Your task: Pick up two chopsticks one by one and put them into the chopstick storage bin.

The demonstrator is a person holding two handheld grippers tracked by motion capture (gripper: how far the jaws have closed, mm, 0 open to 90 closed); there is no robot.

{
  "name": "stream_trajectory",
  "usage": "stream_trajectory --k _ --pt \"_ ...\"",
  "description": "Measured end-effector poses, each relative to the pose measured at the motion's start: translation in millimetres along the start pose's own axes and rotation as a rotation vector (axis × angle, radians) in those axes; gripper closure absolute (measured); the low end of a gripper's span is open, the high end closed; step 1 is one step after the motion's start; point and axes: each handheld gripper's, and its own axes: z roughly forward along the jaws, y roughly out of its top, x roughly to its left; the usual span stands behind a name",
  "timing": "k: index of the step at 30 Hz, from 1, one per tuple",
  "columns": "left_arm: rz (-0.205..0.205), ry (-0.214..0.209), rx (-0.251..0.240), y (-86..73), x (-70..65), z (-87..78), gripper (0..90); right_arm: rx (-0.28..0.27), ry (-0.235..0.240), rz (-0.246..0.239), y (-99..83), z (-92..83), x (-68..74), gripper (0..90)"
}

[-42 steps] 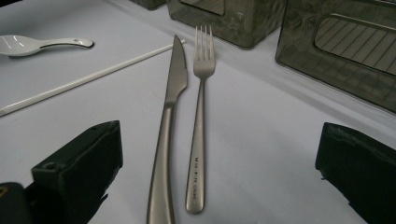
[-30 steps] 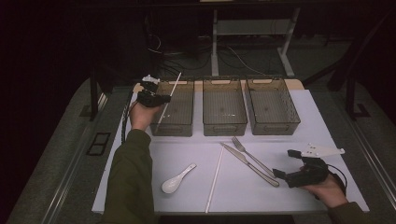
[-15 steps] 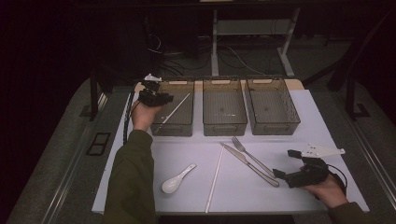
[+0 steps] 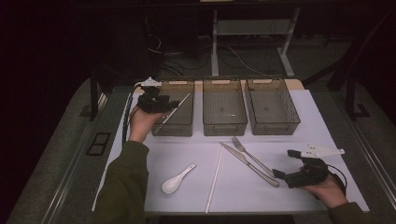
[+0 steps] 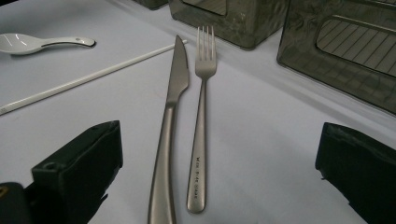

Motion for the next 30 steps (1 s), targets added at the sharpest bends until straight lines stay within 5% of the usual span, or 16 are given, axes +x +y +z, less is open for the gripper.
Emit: stream_trajectory --k 17,30 --pt "0.036 -0.111 -0.004 -36.2 -68.1 -17.1 36.2 -0.003 -0.002 -0.004 -0.3 -0.3 0.1 0.5" --pt "0.138 -0.246 0.083 -77.1 -146.5 -10.8 79.3 -0.002 0.002 -0.007 -0.3 -0.5 0.8 0.5"
